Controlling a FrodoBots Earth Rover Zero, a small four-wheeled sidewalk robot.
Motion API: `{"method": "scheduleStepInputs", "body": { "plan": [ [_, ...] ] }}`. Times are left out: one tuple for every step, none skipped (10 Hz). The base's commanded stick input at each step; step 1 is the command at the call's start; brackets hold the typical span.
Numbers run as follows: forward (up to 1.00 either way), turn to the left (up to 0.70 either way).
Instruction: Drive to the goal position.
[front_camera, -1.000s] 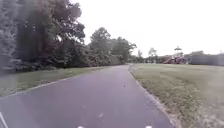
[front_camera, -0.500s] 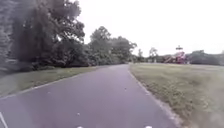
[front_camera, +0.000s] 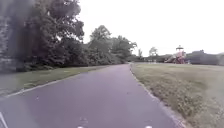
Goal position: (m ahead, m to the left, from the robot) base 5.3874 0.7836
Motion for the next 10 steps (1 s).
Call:
{"method": "scheduleStepInputs", "body": {
  "plan": [
    [0.70, -0.07],
    [0.70, -0.10],
    [0.70, -0.12],
    [0.70, -0.09],
    [0.70, -0.03],
    [0.70, 0.00],
    [0.70, 0.00],
    [0.70, 0.00],
    [0.70, 0.00],
    [0.70, -0.02]
  ]
}}
